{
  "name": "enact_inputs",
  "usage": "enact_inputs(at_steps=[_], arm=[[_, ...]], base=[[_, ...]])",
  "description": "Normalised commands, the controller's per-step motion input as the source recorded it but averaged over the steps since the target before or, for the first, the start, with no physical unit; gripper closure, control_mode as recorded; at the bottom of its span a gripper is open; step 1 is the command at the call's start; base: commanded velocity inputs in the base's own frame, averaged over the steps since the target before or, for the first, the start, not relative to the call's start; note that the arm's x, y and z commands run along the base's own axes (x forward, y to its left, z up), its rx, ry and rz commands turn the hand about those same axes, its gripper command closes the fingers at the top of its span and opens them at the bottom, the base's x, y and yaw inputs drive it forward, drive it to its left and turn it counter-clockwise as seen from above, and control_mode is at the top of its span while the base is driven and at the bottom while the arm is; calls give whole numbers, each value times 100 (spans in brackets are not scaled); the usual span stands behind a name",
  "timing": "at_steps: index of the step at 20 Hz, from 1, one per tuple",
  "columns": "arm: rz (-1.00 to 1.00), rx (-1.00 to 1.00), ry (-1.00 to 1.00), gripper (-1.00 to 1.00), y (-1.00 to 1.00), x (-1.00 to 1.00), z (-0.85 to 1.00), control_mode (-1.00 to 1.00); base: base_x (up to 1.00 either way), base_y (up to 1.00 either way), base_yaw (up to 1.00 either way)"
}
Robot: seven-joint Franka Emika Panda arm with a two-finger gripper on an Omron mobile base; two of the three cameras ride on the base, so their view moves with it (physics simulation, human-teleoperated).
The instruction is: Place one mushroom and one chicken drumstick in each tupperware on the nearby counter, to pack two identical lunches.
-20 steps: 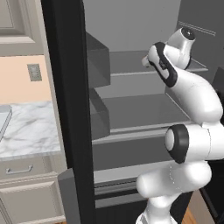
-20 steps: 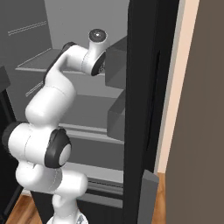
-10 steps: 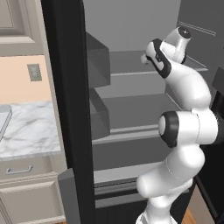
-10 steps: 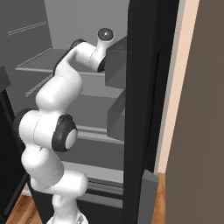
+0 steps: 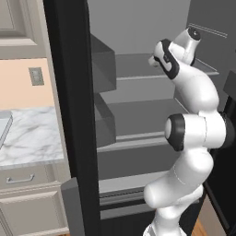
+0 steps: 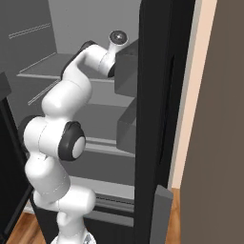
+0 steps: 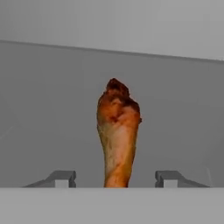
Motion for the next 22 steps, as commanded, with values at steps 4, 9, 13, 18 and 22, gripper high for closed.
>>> enact_inputs(at_steps=[4,9,13,18,22], arm=[[1,0,4,100,59,-6,-69,-100],[8,0,17,100,59,-53,-5,-100],[6,0,1,100,23,-96,0,-100],[3,-3,-2,100,34,-100,-5,-100],[0,-1,-14,100,4,-100,5,-100]], base=[[0,0,0],[0,0,0],[0,0,0],[0,0,0],[0,0,0]])
